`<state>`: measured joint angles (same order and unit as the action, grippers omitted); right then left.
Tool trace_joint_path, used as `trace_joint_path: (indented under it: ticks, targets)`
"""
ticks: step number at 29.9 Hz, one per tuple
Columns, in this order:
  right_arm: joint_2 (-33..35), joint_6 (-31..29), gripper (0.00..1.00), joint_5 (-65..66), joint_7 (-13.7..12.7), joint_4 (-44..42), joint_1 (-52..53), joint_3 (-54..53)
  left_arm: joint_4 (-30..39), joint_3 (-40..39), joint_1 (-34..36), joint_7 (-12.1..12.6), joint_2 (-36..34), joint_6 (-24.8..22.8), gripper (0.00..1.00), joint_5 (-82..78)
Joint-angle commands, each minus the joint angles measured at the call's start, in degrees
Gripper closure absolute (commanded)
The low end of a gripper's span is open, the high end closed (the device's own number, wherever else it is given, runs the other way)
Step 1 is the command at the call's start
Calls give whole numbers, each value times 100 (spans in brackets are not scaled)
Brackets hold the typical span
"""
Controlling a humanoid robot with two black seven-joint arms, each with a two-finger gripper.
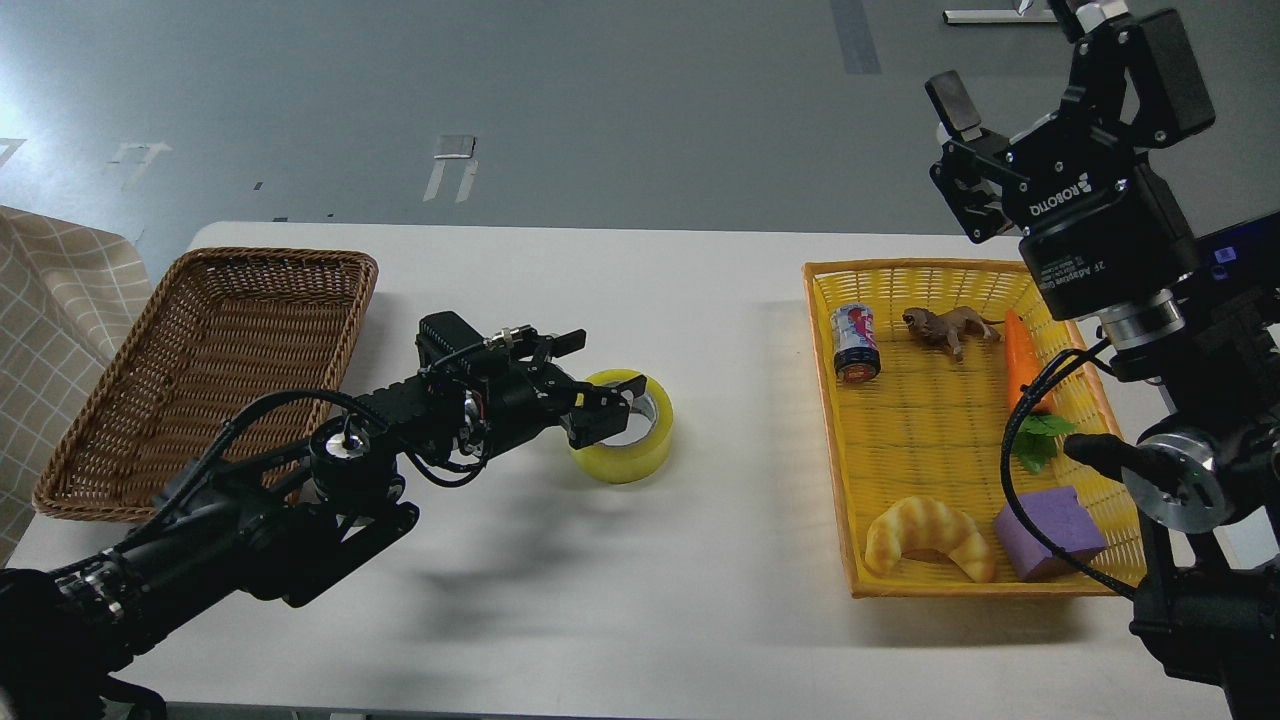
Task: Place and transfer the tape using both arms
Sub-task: 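Close the left gripper on the rim of the tape roll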
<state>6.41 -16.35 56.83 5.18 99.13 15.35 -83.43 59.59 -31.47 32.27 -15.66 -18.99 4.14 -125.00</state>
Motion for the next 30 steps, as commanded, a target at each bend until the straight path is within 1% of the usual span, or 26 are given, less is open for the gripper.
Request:
trace_joint_path:
  ticks: [1,5,6,9,24,26,30]
  targets:
    - [0,0,0,-5,0,1,-93,3,-123,0,7,2,27,-9,2,0]
    - [0,0,0,4,0,1,-120,3,-167,9,7,2,54,0,2,0]
    - [0,0,0,4,0,1,-137,-6,-306,9,7,2,71,-9,2,0]
    - [0,0,0,4,0,1,-146,3,-404,9,7,2,150,-9,2,0]
    - [9,0,0,12,0,1,-243,-6,-527,9,-1,-51,238,-9,3,0]
    - [9,0,0,13,0,1,-251,-15,-676,9,7,-51,247,-9,4,0]
    - [9,0,0,12,0,1,-278,-24,-800,9,25,-182,247,-9,4,0]
